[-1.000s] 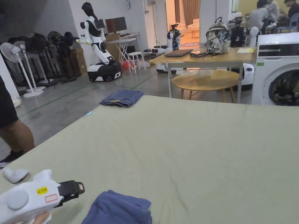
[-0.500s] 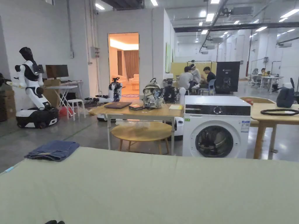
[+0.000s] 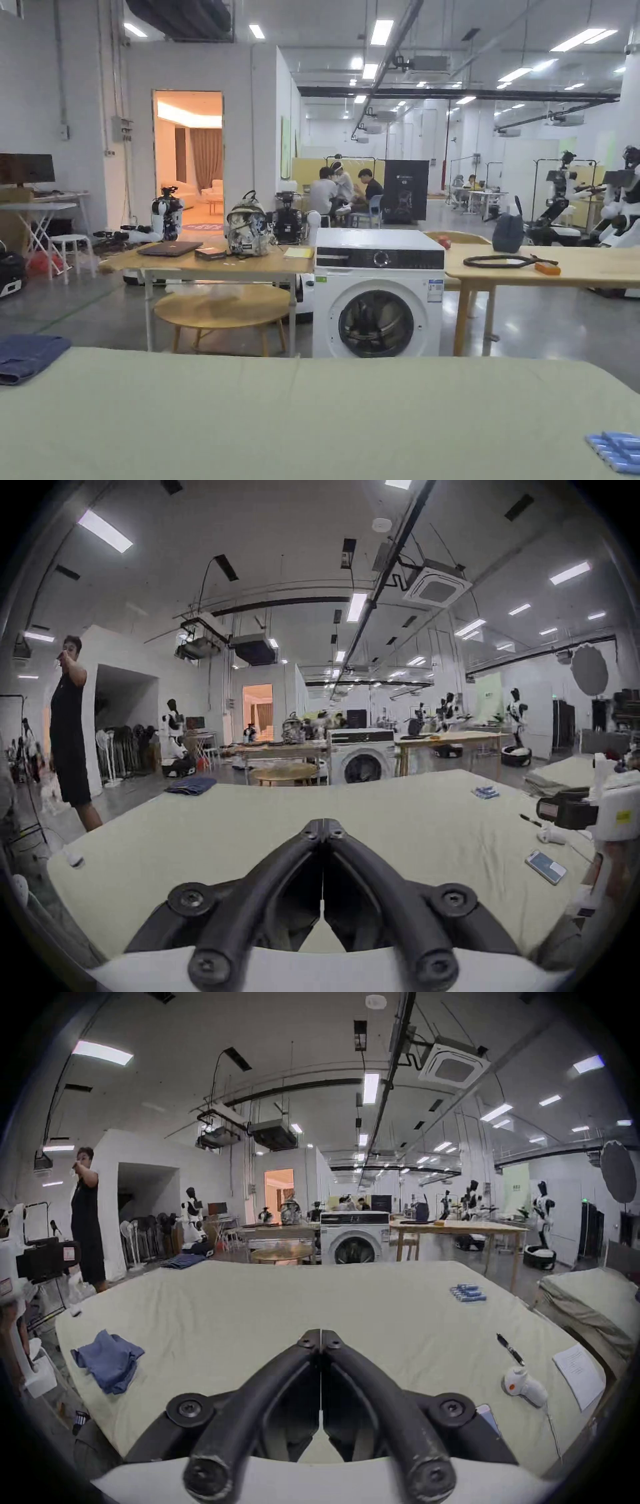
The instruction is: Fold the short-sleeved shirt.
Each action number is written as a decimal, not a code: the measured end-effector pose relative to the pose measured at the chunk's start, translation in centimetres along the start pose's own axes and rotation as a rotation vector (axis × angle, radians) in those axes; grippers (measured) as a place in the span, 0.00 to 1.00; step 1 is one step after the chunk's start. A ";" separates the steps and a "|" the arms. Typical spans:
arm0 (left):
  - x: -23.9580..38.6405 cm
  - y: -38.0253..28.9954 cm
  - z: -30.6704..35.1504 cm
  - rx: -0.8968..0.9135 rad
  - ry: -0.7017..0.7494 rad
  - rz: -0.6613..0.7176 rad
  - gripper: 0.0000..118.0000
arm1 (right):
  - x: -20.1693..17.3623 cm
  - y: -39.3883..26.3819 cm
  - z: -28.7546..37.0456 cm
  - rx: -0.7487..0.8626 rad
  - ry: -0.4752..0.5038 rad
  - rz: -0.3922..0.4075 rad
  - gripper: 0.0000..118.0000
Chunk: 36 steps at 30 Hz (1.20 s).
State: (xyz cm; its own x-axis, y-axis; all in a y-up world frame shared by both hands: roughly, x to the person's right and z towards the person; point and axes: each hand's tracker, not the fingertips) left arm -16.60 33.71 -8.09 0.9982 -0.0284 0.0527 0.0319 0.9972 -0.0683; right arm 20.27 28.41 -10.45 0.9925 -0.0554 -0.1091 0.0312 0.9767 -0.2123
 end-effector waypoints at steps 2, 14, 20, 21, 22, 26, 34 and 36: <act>0.2 0.1 -0.1 -0.011 -0.005 0.004 0.00 | 0.0 0.1 0.1 -0.001 0.005 0.000 0.00; 0.4 0.6 -0.3 -0.004 -0.018 0.010 0.00 | 0.0 0.2 0.1 0.001 -0.011 -0.017 0.00; 0.6 0.6 -0.7 0.005 -0.044 0.007 0.00 | -0.5 0.5 -0.1 0.008 0.006 -0.001 0.11; 0.7 0.7 -0.7 0.006 -0.042 0.000 0.00 | -0.7 0.7 -0.1 0.012 0.010 0.004 0.31; 0.7 0.7 -0.8 0.008 -0.044 -0.007 0.03 | -0.9 0.8 -0.1 0.013 0.012 0.011 0.54; 1.0 0.7 -0.8 0.015 -0.043 -0.007 0.74 | -1.8 1.0 -0.2 0.026 0.012 0.039 0.91; 0.5 0.4 -1.0 0.032 -0.050 0.066 0.90 | -2.5 1.2 -0.4 0.031 0.008 0.057 0.91; 0.8 0.4 -0.8 0.046 -0.028 0.039 0.90 | -2.7 1.0 -0.3 0.052 -0.017 0.070 0.91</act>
State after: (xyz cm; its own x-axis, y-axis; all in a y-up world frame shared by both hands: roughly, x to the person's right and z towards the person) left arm -15.73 34.00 -8.91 0.9968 0.0123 0.0790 -0.0103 0.9996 -0.0251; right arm 17.59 29.50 -10.66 0.9943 0.0160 -0.1052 -0.0322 0.9876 -0.1538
